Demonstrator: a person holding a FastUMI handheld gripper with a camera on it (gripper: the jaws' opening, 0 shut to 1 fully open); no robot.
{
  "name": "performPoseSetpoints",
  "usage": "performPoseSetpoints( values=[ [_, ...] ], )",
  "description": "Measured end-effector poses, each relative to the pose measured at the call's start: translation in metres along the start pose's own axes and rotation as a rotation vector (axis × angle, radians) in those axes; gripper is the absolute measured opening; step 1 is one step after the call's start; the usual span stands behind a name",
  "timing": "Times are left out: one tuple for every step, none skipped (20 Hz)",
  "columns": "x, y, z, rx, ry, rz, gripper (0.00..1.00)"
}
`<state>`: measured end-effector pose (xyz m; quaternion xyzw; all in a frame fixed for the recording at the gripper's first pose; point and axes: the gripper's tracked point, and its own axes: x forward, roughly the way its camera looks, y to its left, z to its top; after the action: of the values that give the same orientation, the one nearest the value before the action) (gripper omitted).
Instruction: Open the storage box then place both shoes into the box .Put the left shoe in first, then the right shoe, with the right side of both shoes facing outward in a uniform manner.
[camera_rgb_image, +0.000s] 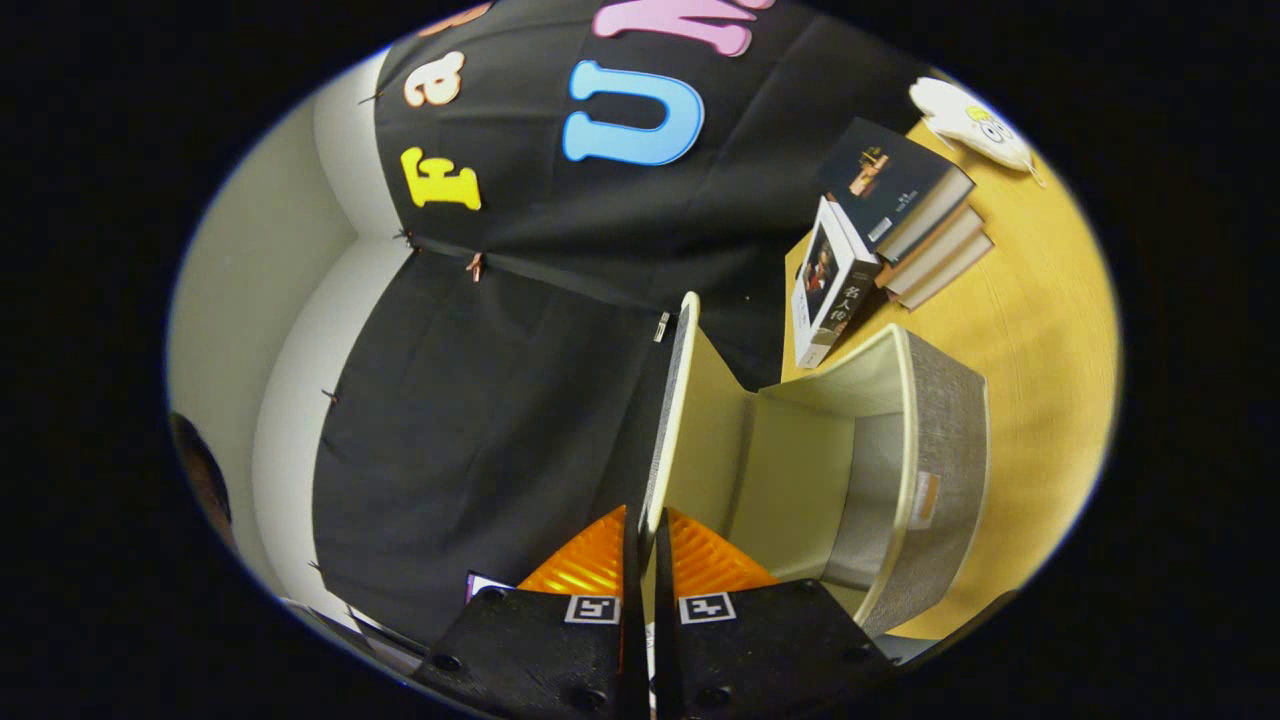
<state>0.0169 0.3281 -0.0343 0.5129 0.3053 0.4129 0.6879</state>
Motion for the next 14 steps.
performPoseSetpoints(
  values=[
    [0.007, 0.008, -0.006, -0.052, 0.016, -0.016, 0.07],
    [0.017, 0.014, -0.011, -0.091, 0.035, -0.028, 0.07],
    [0.028, 0.022, -0.016, -0.107, 0.048, -0.028, 0.07],
    [0.039, 0.03, -0.018, -0.103, 0.052, -0.021, 0.07],
    [0.049, 0.037, -0.021, -0.093, 0.056, -0.023, 0.07],
    [0.059, 0.043, -0.022, -0.086, 0.061, -0.023, 0.07],
    [0.067, 0.051, -0.024, -0.083, 0.066, -0.018, 0.07],
    [0.076, 0.054, -0.026, -0.081, 0.072, -0.013, 0.07],
    [0.082, 0.058, -0.03, -0.073, 0.081, -0.009, 0.08],
    [0.086, 0.063, -0.031, -0.066, 0.088, 0.003, 0.09],
    [0.088, 0.065, -0.034, -0.068, 0.095, 0.008, 0.1],
    [0.096, 0.064, -0.037, -0.076, 0.107, 0.006, 0.15],
    [0.096, 0.064, -0.039, -0.079, 0.115, 0.006, 0.21],
    [0.098, 0.065, -0.041, -0.075, 0.122, 0.012, 0.31]
  ],
)
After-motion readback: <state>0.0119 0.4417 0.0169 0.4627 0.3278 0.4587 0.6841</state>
